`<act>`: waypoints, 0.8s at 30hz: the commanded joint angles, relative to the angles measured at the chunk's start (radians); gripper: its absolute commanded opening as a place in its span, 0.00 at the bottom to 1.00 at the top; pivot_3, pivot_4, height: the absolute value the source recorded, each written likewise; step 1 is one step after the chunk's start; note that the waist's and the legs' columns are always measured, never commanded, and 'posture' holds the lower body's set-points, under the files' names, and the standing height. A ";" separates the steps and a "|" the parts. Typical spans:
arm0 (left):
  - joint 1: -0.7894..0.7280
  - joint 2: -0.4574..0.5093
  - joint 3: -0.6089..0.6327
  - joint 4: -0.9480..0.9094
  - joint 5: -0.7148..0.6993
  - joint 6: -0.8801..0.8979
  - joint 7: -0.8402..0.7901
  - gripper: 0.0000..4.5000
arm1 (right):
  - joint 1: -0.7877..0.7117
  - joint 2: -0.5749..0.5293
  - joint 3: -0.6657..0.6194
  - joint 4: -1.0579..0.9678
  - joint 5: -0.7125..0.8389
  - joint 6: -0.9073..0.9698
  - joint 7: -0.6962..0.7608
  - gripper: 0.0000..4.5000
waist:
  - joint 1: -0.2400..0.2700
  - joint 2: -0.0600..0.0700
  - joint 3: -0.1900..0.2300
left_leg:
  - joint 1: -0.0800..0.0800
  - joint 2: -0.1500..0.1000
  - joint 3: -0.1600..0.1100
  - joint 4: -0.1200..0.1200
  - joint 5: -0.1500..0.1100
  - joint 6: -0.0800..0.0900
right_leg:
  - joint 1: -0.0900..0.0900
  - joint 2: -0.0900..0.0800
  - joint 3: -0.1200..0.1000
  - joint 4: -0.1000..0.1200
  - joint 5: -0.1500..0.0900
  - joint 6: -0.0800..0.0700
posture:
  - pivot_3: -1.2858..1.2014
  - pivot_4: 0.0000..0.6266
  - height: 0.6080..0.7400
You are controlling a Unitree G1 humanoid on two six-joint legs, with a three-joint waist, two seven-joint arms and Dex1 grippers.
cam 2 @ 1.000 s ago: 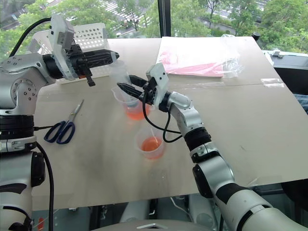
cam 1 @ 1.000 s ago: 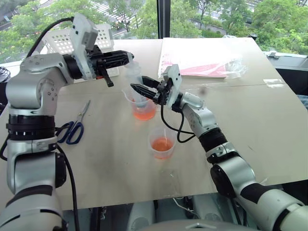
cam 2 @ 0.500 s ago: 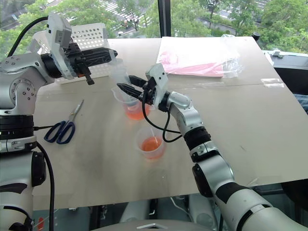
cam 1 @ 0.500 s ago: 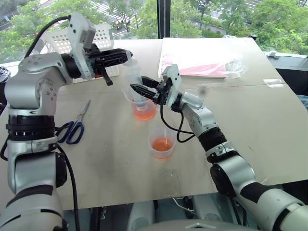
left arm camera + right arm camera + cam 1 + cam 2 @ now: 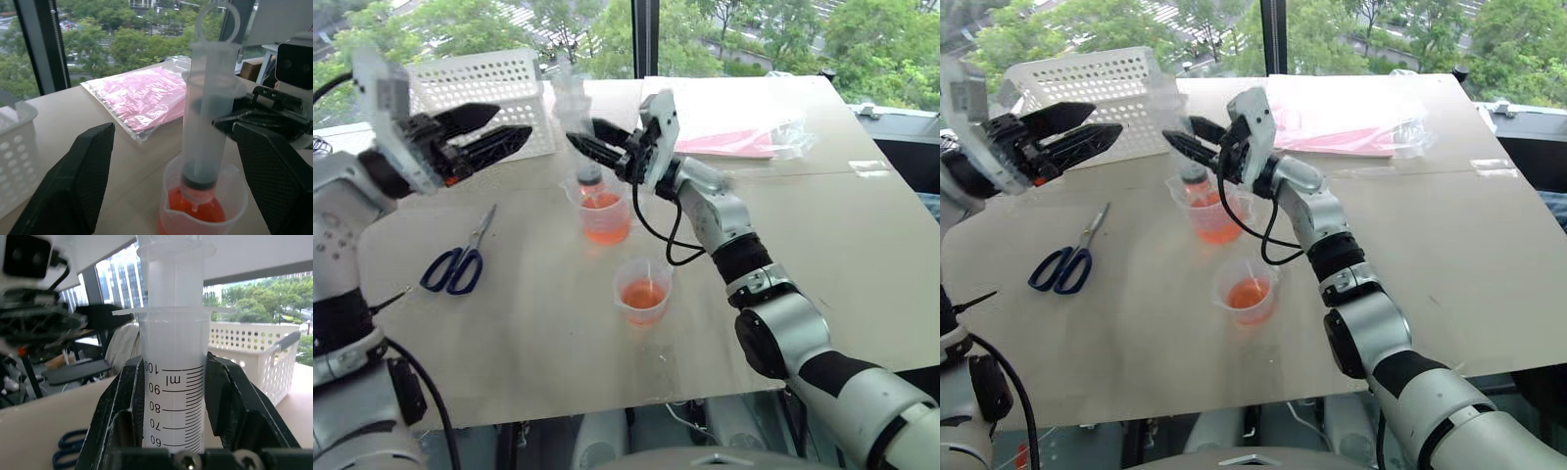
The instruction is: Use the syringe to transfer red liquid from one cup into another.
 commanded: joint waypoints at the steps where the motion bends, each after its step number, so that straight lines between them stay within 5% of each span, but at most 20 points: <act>1: 0.039 -0.026 0.106 -0.113 -0.082 0.043 0.095 0.83 | -0.031 -0.002 -0.033 -0.039 0.032 0.003 0.002 0.30 | 0.003 0.000 0.000 | 0.000 0.000 -0.001 0.000 0.000 0.000 | 0.000 0.000 -0.001 0.000 0.000 0.000 | 0.52 0.24 1.00; 11: 0.243 -0.089 0.177 -0.307 -0.293 0.054 0.151 0.83 | -0.046 -0.030 -0.100 -0.102 0.094 0.040 -0.004 0.30 | -0.001 0.000 0.000 | 0.000 -0.001 -0.004 -0.001 0.001 -0.002 | 0.001 -0.002 -0.002 0.001 0.000 -0.001 | 0.52 0.24 1.00; 18: 0.381 -0.050 0.095 -0.415 -0.431 0.063 0.065 0.83 | 0.240 -0.282 -0.102 -0.831 0.592 0.634 0.113 0.30 | 0.020 0.000 0.000 | -0.002 -0.001 -0.005 -0.001 0.001 -0.002 | 0.002 -0.005 -0.005 -0.003 0.000 0.000 | 0.52 0.24 1.00; 24: 0.398 0.023 0.014 -0.386 -0.353 -0.012 -0.064 0.83 | 0.425 -0.407 -0.043 -1.053 0.678 0.743 0.120 0.30 | 0.017 0.002 0.001 | 0.003 -0.001 -0.003 -0.001 0.001 -0.001 | 0.003 0.002 -0.004 -0.001 -0.003 -0.005 | 0.52 0.24 1.00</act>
